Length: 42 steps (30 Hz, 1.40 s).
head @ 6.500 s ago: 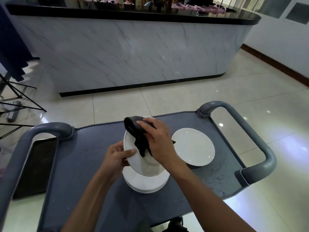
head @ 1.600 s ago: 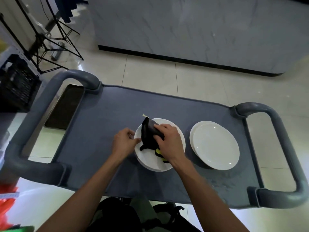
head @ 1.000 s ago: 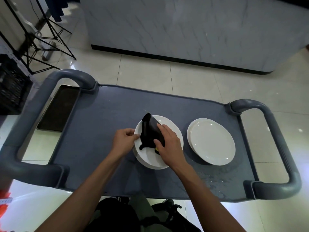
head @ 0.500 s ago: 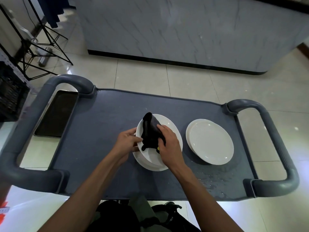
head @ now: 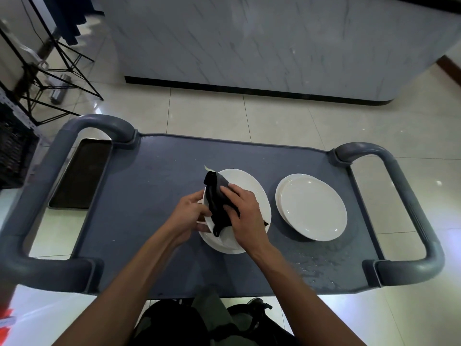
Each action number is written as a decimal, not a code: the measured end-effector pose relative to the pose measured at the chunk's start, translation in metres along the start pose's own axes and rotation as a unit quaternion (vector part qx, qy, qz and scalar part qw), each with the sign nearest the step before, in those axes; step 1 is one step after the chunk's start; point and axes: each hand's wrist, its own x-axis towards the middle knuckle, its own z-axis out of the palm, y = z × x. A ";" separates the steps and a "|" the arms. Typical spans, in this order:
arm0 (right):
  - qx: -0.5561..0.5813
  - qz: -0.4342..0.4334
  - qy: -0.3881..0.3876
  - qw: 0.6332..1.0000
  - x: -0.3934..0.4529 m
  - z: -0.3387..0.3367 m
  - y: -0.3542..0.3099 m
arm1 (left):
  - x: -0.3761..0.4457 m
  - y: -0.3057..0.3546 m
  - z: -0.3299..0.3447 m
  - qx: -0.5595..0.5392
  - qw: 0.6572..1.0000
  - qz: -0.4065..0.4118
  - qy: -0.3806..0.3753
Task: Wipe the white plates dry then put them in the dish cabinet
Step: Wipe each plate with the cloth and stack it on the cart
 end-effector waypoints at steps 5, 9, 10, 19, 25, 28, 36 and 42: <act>-0.057 -0.026 0.015 0.998 0.010 -0.001 -0.005 | -0.003 -0.001 0.005 -0.007 0.999 0.028 0.018; -0.100 -0.031 0.047 0.993 0.027 -0.012 -0.004 | -0.005 -0.002 0.008 -0.016 0.999 0.037 0.028; -0.105 -0.024 0.057 0.993 0.033 -0.017 -0.004 | -0.006 -0.002 0.010 -0.022 0.999 0.041 0.028; -0.152 0.013 0.079 0.985 0.065 -0.067 0.019 | -0.011 0.010 0.034 -0.098 0.988 0.099 0.065; -0.143 0.003 0.067 0.987 0.051 -0.092 0.041 | -0.008 0.023 0.054 -0.139 0.974 0.134 0.120; -0.125 -0.013 0.049 0.991 0.037 -0.098 0.045 | -0.007 0.028 0.069 -0.149 0.967 0.151 0.142; -0.067 -0.081 0.026 0.994 0.005 -0.108 0.045 | -0.006 0.033 0.112 -0.155 0.957 0.176 0.170; -0.052 -0.133 0.022 0.989 -0.008 -0.129 0.067 | -0.011 0.026 0.133 -0.146 0.954 0.191 0.181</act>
